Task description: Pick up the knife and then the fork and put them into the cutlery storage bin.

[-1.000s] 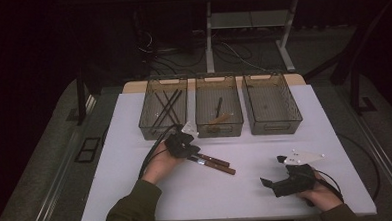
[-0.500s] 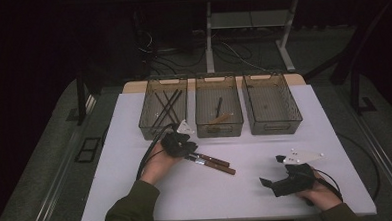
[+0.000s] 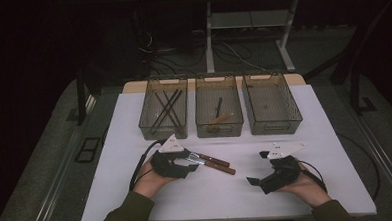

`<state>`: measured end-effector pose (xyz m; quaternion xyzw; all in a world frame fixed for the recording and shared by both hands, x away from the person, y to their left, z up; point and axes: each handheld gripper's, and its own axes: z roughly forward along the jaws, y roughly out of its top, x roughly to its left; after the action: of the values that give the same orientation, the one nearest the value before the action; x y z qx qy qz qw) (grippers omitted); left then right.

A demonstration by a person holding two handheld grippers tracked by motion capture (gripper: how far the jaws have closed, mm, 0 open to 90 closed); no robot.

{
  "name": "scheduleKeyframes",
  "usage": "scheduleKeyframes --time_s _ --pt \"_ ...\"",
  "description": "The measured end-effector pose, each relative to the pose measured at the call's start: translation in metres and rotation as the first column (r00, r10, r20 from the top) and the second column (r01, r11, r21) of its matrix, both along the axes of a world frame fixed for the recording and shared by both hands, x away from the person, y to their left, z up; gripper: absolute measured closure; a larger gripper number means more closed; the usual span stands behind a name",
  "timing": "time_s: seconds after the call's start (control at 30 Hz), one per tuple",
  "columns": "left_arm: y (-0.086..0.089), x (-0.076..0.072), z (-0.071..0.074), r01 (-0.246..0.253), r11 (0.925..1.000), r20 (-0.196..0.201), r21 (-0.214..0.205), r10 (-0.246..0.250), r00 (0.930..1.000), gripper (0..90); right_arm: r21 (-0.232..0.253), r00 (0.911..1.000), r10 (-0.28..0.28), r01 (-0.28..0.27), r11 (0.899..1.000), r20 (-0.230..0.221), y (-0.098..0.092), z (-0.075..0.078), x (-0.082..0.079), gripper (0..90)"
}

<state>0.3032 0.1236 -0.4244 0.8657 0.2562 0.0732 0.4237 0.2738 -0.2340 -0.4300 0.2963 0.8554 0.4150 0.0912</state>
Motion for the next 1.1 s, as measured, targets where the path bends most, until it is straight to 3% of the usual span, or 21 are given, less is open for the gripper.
scheduleKeyframes --time_s 0.37,0.57,0.7,1.1 --pt "0.03 -0.021 -0.007 -0.039 0.9948 0.005 -0.094 0.04 0.9992 14.2 0.019 0.9992 0.04 -0.04 0.999 -0.005 0.02 0.008 0.019 22.1" --pt "0.033 -0.025 -0.009 -0.058 0.9945 0.022 -0.087 0.06 0.9979 0.0 0.029 0.9972 0.074 -0.074 0.997 -0.005 0.04 0.012 0.029 37.5" --pt "0.032 -0.026 -0.009 -0.055 0.9945 0.037 -0.088 0.059 0.9976 0.0 0.035 0.9959 0.09 -0.09 0.995 -0.004 0.053 0.013 0.035 44.2" --pt "0.029 -0.026 -0.012 -0.042 0.9964 0.028 -0.074 0.044 0.9986 0.0 0.002 0.9882 0.15 -0.15 0.989 -0.031 0.092 0.003 0.049 65.1"
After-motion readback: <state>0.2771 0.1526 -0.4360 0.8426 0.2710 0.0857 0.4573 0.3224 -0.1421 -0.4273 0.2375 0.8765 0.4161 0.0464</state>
